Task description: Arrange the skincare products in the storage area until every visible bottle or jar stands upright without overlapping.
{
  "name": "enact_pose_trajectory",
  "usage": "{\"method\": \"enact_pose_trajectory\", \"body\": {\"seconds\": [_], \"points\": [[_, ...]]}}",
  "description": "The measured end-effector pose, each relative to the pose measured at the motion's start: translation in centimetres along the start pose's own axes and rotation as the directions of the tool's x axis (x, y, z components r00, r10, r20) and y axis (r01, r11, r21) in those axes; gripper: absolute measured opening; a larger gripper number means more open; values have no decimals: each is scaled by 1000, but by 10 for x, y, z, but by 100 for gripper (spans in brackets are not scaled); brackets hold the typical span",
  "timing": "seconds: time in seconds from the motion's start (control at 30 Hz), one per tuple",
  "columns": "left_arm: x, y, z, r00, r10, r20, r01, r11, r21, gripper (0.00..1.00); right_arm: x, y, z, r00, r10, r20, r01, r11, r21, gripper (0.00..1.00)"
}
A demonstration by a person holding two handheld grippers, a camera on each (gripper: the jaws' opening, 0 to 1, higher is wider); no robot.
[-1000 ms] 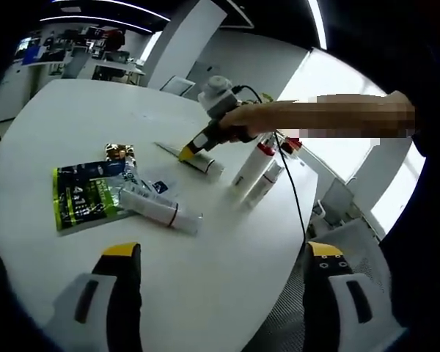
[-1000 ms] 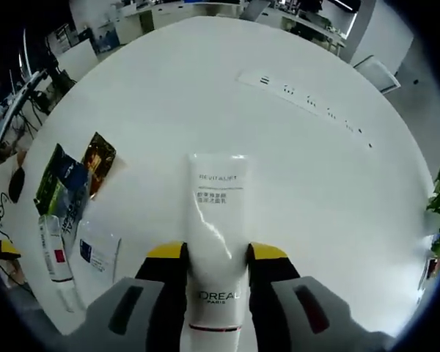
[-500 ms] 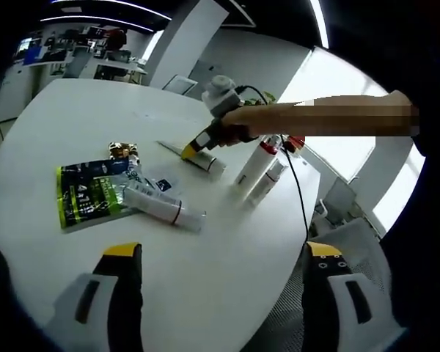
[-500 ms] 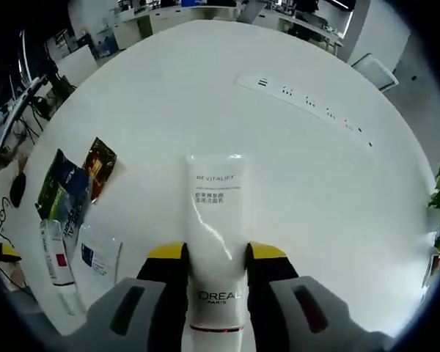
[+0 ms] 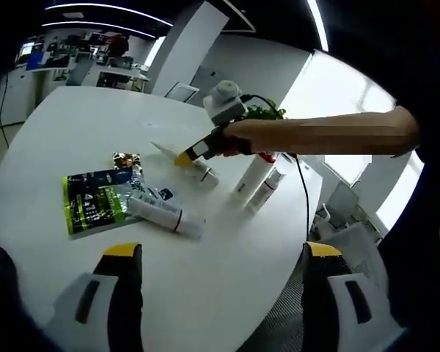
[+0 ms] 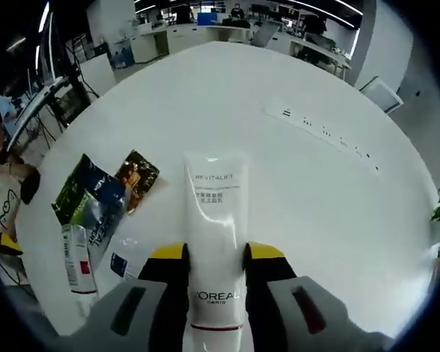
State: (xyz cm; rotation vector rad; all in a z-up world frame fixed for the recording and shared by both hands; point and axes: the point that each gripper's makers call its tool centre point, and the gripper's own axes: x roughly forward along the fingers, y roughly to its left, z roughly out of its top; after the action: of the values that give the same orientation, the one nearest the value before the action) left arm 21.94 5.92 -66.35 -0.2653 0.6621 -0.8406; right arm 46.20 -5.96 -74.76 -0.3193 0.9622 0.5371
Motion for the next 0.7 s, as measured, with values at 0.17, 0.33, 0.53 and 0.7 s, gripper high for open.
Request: {"method": "enact_pose_trajectory", "body": {"seconds": [0.17,0.33,0.53,0.7], "points": [[-3,-5,3,1000,-3,6,3,1000,12,83,-18,16,1,998,18,58,-18,1000,-10,28],[-5,-13,6,1000,-8,8,7,999,35,83,-40,35,-4,994,40,101,-40,999,-9,28],[-8,-20,17,999,-8,36,6,999,33,82,-63,52,-3,983,69,170,-67,998,-15,28],[-11,-22,22,999,-2,52,0,1000,31,80,-77,65,-5,974,89,210,-84,996,-32,28]]}}
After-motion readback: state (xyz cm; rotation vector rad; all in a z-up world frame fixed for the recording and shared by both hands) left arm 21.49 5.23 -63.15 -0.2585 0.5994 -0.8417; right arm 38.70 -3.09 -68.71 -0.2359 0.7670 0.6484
